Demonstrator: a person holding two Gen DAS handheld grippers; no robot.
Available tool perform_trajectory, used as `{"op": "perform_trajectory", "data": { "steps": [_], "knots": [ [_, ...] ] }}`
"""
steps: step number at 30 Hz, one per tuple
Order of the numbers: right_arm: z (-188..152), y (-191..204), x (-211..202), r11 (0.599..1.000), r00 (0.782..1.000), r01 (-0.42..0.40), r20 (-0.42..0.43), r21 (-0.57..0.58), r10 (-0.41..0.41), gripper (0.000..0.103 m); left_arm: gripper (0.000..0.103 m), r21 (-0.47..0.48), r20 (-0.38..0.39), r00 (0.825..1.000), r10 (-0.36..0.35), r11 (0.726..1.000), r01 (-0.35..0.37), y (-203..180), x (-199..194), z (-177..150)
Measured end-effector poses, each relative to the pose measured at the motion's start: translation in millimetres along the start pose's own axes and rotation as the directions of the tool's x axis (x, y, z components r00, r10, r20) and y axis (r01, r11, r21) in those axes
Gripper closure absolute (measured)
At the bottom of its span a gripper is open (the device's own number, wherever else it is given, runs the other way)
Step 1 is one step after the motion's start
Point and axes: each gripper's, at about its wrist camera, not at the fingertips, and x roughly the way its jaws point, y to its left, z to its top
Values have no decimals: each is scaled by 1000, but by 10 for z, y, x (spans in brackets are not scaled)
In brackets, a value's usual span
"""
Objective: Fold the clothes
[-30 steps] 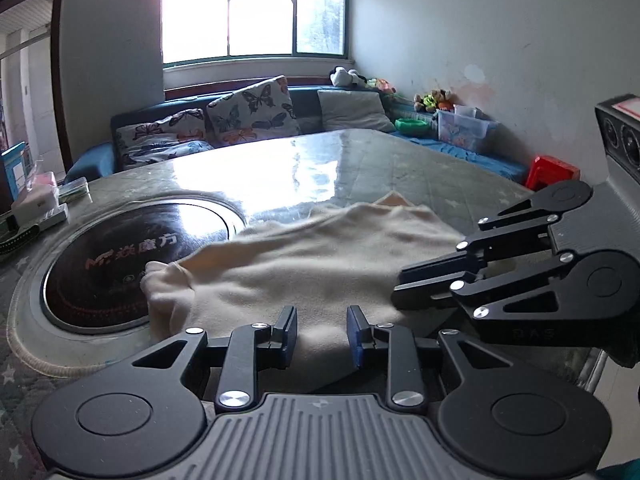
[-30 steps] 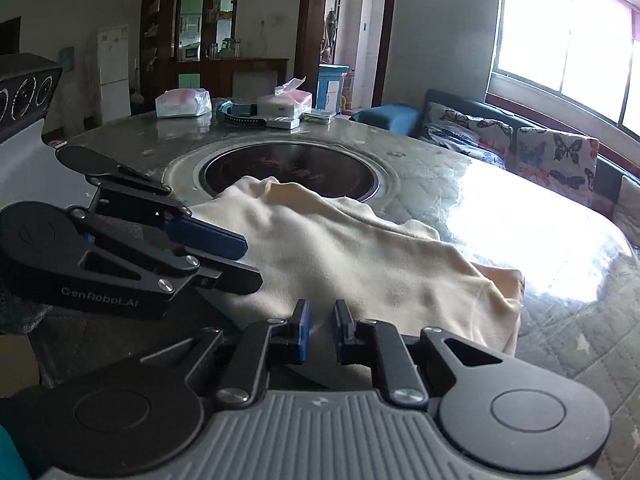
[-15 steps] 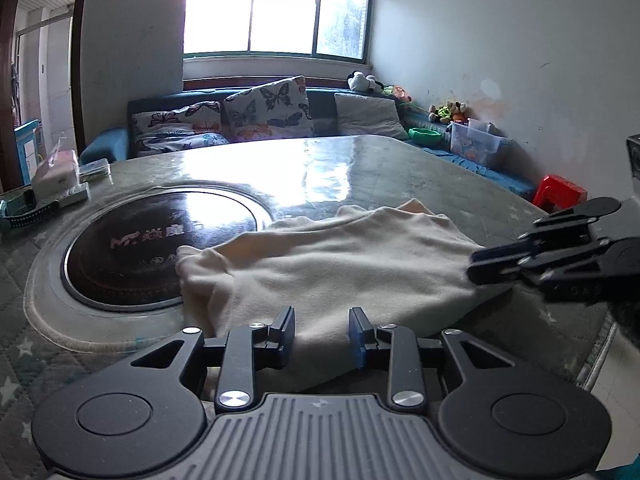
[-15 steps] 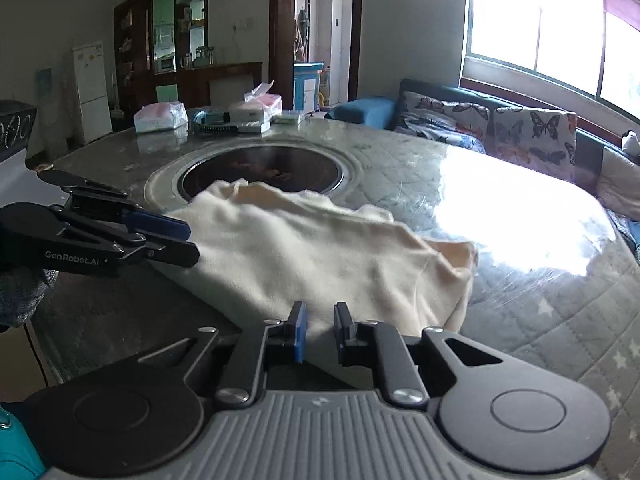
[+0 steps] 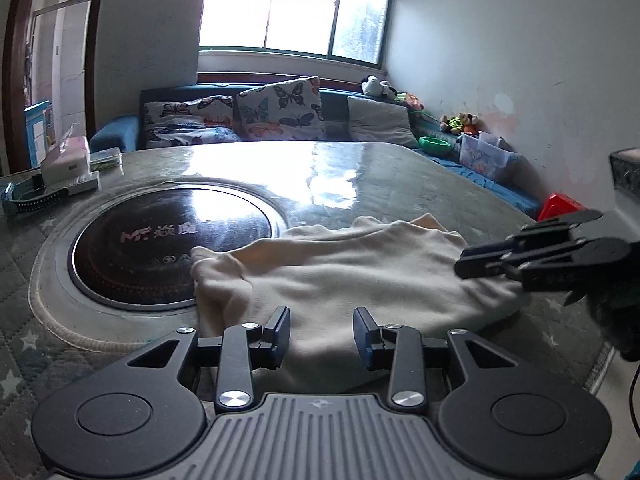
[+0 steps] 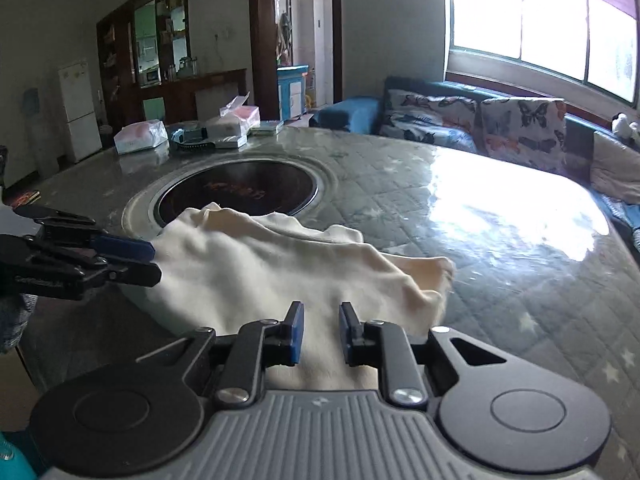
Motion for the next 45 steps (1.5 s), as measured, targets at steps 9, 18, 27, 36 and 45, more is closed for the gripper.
{"op": "perform_trajectory", "data": {
  "steps": [9, 18, 27, 36, 45],
  "knots": [
    [160, 89, 169, 999, 999, -27, -23, -32, 26, 85, 66, -41, 23, 999, 24, 999, -23, 123, 38, 118],
    [440, 468, 644, 988, 993, -118, -38, -96, 115, 85, 67, -85, -40, 998, 53, 995, -57, 242, 186, 40],
    [471, 433, 679, 995, 998, -65, -21, -80, 63, 85, 66, -102, -28, 999, 40, 994, -42, 280, 143, 10],
    [448, -170, 704, 991, 999, 46, -20, 124, -44, 85, 63, -110, -30, 999, 35, 993, -38, 308, 149, 36],
    [480, -98, 590, 996, 997, 77, -6, 40, -77, 74, 50, -127, -19, 997, 76, 989, -78, 367, 65, 101]
  ]
}}
